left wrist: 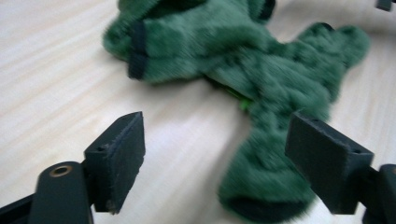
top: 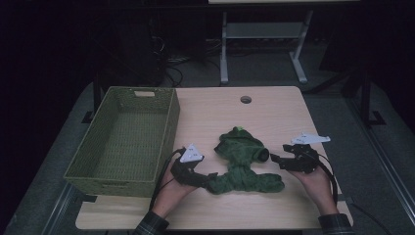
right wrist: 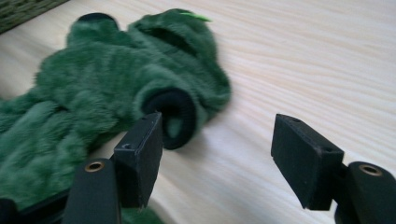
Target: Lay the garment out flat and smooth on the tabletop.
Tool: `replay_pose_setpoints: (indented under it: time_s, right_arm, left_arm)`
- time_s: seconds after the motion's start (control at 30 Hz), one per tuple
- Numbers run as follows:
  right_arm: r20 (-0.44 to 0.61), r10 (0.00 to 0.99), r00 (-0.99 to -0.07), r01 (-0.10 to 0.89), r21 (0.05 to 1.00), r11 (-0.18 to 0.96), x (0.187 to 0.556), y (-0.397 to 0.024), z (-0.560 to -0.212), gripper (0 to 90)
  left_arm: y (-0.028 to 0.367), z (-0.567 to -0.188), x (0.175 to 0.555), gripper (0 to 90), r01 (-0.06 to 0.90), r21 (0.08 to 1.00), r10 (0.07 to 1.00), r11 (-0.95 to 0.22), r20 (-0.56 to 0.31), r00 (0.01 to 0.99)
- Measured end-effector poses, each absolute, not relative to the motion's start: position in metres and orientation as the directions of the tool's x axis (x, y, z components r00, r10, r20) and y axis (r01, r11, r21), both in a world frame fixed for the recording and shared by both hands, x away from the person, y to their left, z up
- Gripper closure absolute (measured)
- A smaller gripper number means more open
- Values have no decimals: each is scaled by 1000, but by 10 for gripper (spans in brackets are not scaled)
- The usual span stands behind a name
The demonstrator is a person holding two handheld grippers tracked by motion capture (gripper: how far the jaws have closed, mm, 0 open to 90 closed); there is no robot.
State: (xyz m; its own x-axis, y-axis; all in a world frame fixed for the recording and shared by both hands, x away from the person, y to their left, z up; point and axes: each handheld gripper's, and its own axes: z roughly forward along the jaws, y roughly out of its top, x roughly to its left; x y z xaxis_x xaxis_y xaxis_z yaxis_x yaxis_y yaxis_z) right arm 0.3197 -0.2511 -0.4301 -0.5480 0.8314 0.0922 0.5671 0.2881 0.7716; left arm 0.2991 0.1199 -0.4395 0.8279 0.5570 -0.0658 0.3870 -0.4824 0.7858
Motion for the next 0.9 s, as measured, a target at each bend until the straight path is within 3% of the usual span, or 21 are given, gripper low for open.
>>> replay_pose_setpoints:
  time_s: [0.5,0.73,0.9]
  right_arm:
    - [115,764,-635,524,791,316,306,-217,-416,419]
    - [95,708,-699,477,800,363,294,-185,-412,518]
    - [76,654,-753,436,802,408,286,-160,-413,617]
  left_arm:
    - [132,-465,248,130,359,755,543,-549,-4,839]
    - [129,-471,237,130,339,723,525,-603,40,850]
    - [133,-475,236,130,351,722,528,-596,22,849]
